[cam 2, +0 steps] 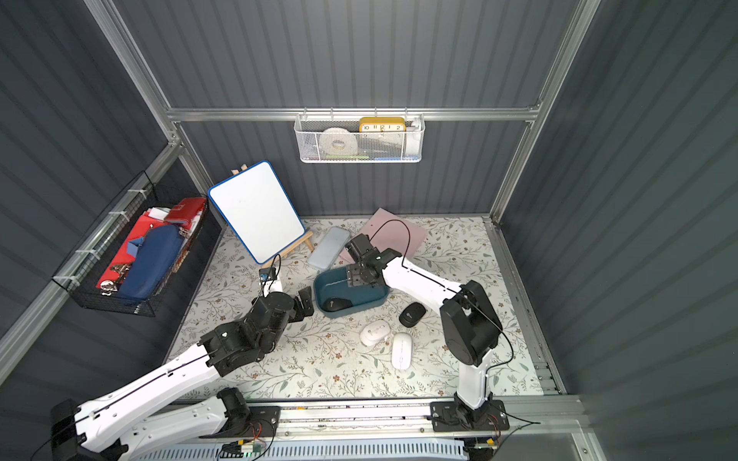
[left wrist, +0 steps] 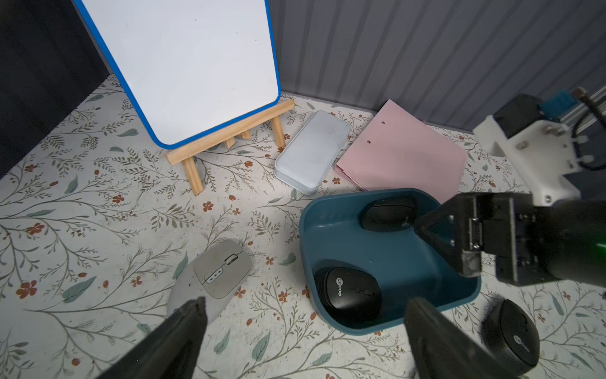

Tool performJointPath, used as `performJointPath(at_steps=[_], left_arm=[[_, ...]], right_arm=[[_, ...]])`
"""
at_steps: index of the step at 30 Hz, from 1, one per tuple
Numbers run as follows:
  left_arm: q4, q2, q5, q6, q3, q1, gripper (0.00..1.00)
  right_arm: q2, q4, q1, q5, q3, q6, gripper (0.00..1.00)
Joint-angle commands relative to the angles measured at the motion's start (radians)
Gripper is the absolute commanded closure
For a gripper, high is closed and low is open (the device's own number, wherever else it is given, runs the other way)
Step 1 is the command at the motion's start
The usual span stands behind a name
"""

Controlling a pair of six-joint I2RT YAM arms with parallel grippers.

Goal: Take out the mouse from the storage box
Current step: Pick up the mouse from the storage box.

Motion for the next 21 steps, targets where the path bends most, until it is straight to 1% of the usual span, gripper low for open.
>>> performJointPath(at_steps=[1,4,11,21], left_arm=[[-0.007,-0.022,-0.034,-0.013,-0.019,0.006,0.01],[-0.008,-0.024,-0.038,-0.007,-0.024,0.006,0.01],[0.0,-0.024,-0.032,-0.005,-0.034,0.006,0.01],[0.007,-0.021,-0.016,-0.002,-0.041,0.006,0.01]], right_arm=[[0.06,-0.046,0.003,0.077,0.067,0.012,0.17],[0.113,-0.026,-0.002,0.098,0.108,0.001,0.17],[0.218,-0.03,-0.005,0.056,0.214,-0.026,0.17],[0.296,-0.02,-0.013,0.026,0.274,-0.041,0.19]])
